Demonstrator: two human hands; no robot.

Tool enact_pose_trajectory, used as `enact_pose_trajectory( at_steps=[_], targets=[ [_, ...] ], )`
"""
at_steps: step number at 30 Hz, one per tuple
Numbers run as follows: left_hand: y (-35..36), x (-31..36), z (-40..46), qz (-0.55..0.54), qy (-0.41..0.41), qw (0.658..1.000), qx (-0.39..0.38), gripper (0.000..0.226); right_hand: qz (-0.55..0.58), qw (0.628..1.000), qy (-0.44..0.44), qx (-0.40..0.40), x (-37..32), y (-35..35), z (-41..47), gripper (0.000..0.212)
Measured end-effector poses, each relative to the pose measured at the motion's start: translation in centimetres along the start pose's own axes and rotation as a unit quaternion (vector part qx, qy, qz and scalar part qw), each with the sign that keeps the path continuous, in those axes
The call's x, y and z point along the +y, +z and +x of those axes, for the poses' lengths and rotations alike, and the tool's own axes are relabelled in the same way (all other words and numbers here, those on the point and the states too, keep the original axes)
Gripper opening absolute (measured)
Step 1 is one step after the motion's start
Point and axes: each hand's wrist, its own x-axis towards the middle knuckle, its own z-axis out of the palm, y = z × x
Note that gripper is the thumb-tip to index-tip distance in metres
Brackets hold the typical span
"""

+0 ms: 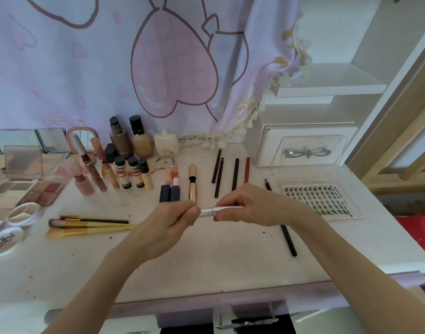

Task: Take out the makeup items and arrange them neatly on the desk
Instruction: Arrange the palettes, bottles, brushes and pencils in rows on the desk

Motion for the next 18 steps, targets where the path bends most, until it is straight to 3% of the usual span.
enact_pose_trajectory(
  at_steps=[2, 3, 6, 8, 12, 14, 16, 18],
  targets=[
    [-0.2, -0.2, -0.5, -0.037, -0.053, 0.998, 0.014, 0.043, -0.106, 0.993, -0.034, 0.038, -0.4, 0.8, 0.3, 0.014],
    [-0.2, -0.3, -0.5, -0.037, -0.064, 0.997, 0.025, 0.042, -0.107, 0.992, -0.036, 0.051, -0.5, 1.0, 0.4, 0.015],
    [-0.5, 0.2, -0.3, 0.023, -0.034, 0.998, 0.038, 0.007, -0.042, 0.996, -0.009, 0.084, -0.1, 0.8, 0.4, 0.014],
    [-0.3, 0.5, -0.4, 0.047, -0.012, 0.998, 0.049, 0.028, 0.040, 0.996, 0.008, 0.081, 0.1, 0.7, 0.2, 0.014],
    [0.0, 0.7, -0.5, 0.010, 0.020, 0.994, 0.103, 0.021, 0.259, 0.963, 0.016, 0.078, 0.6, 0.7, -0.1, 0.014],
    [0.1, 0.6, -0.2, 0.040, -0.016, 0.993, 0.106, 0.023, 0.244, 0.964, 0.001, 0.103, 0.8, 0.8, -0.2, 0.007],
    [0.1, 0.4, 0.0, 0.068, -0.047, 0.992, 0.097, 0.032, 0.217, 0.967, -0.023, 0.130, 1.0, 0.9, -0.3, 0.014],
    [0.1, 0.4, 0.0, 0.038, -0.057, 0.995, 0.075, 0.024, 0.220, 0.964, -0.035, 0.147, 1.3, 1.0, -0.4, 0.019]
  ],
)
